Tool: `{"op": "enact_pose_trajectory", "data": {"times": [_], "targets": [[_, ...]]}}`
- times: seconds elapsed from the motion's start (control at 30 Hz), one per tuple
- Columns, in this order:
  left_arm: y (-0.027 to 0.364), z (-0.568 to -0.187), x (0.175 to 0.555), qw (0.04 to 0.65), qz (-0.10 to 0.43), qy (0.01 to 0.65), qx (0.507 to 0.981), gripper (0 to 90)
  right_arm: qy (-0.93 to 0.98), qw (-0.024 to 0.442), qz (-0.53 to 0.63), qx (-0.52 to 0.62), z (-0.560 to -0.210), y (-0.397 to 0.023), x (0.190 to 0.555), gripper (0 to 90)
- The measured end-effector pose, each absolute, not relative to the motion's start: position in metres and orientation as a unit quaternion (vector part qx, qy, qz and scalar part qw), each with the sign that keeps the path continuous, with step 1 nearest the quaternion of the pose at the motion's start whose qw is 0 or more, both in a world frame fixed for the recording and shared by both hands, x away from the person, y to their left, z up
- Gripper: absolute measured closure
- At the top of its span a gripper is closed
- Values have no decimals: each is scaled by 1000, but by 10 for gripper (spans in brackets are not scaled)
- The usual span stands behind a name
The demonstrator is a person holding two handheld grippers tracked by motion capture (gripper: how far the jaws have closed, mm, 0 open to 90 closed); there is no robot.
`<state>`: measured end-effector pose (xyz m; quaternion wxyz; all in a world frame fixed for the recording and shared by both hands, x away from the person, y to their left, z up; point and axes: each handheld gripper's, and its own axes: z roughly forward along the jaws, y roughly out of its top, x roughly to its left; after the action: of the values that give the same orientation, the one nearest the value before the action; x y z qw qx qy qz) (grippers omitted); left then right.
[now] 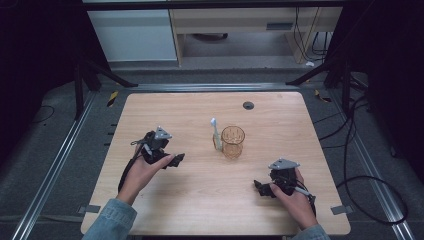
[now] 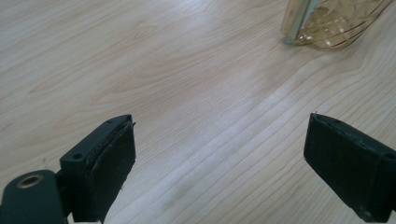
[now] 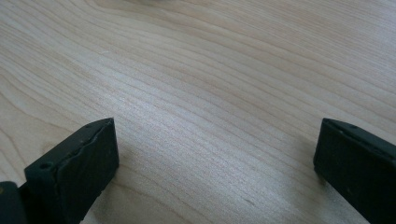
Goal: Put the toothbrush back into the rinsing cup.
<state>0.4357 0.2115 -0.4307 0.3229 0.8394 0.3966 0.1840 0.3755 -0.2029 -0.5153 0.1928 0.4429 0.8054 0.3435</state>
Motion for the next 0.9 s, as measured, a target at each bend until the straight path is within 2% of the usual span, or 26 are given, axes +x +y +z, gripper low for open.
{"op": "enact_pose_trajectory", "data": {"times": [0.63,0.9], "targets": [[298,-463,438,279,189,479,810,85,805,193,344,443,-515,-203,375,3],[314,-482,447,278,188,507,794,89,805,193,343,443,-515,-203,375,3]]}}
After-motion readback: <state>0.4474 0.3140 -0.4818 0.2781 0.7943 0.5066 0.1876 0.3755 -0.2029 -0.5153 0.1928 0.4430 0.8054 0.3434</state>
